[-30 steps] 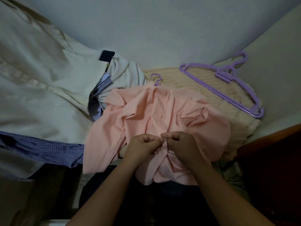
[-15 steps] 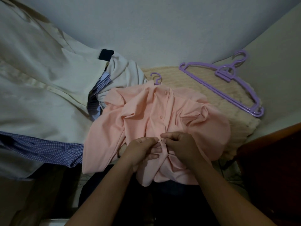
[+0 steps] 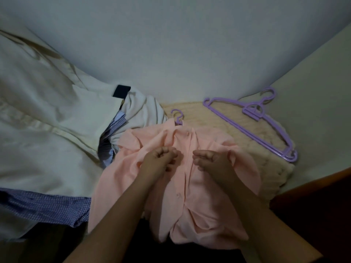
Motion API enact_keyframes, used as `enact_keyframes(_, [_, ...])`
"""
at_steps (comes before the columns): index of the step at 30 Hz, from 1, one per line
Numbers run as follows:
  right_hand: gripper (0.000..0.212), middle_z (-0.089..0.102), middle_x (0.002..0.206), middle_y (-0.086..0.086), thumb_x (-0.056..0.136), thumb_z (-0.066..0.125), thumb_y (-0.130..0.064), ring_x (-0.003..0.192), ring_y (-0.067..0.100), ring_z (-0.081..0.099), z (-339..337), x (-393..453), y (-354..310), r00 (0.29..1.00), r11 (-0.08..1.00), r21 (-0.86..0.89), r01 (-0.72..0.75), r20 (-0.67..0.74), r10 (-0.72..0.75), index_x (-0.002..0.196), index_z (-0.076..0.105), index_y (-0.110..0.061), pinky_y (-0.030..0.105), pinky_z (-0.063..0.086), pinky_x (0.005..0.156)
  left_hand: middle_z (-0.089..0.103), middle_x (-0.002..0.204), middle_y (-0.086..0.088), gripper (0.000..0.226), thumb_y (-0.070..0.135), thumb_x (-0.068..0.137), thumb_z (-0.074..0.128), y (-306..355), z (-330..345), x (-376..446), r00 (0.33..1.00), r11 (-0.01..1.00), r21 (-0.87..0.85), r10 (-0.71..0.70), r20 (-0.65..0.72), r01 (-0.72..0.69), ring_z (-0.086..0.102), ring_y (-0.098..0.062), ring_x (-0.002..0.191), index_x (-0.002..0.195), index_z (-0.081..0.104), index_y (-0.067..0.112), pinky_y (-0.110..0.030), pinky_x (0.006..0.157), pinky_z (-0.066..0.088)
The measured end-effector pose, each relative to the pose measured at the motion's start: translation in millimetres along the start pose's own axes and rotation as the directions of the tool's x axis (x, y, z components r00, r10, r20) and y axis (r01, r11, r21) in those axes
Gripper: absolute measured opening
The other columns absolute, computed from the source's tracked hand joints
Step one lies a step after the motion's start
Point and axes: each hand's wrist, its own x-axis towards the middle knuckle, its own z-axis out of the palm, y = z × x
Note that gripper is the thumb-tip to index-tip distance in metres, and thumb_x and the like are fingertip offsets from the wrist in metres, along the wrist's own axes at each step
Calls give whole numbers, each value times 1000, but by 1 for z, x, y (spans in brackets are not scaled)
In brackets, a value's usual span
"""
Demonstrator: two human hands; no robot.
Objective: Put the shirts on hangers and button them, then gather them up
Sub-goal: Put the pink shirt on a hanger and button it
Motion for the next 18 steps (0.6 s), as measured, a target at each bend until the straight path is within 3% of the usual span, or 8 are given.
enact_keyframes(2, [24,69,91,-7,86,62,-3,76,5,62,-3,19,-15,998,1000,-5,27,-49,-27,103,68,-19,16,49,71,64,74,-6,11,12,91,61,17,3,17,999,999,-30,39,-29,-40,56,-12,62,92,67,2,-17,53,46])
enact_keyframes(5, [24,70,98,3,86,62,-3,83,4,63,-8,52,-33,990,993,-56,107,-83,-111,108,69,-9,23,51,83,63,68,-4,7,8,91,61,42,3,49,995,993,-77,81,-63,-86,54,-11,57,86,65,5,-16,50,44])
enact_keyframes(11, [23,69,96,4,85,63,-2,85,8,62,-9,127,-46,980,983,-108,146,-121,-159,106,70,-6,28,49,90,65,77,4,5,16,86,69,57,-5,138,964,945,238,250,-93,-223,61,-9,71,86,66,21,-22,65,46])
enact_keyframes(15, [22,69,95,-1,85,63,-6,86,4,63,-7,165,-36,979,970,-189,156,-104,-178,105,71,-9,14,48,81,60,112,5,41,23,78,76,44,6,193,928,702,620,351,125,-349,56,-11,105,117,63,15,-15,82,37])
enact_keyframes(18, [21,69,93,-4,84,63,-5,87,4,63,-4,183,-25,984,974,-197,114,-114,-138,102,72,-11,9,46,78,48,140,-7,76,19,70,83,32,14,223,908,559,715,268,323,-420,45,-20,129,137,48,6,-10,95,26])
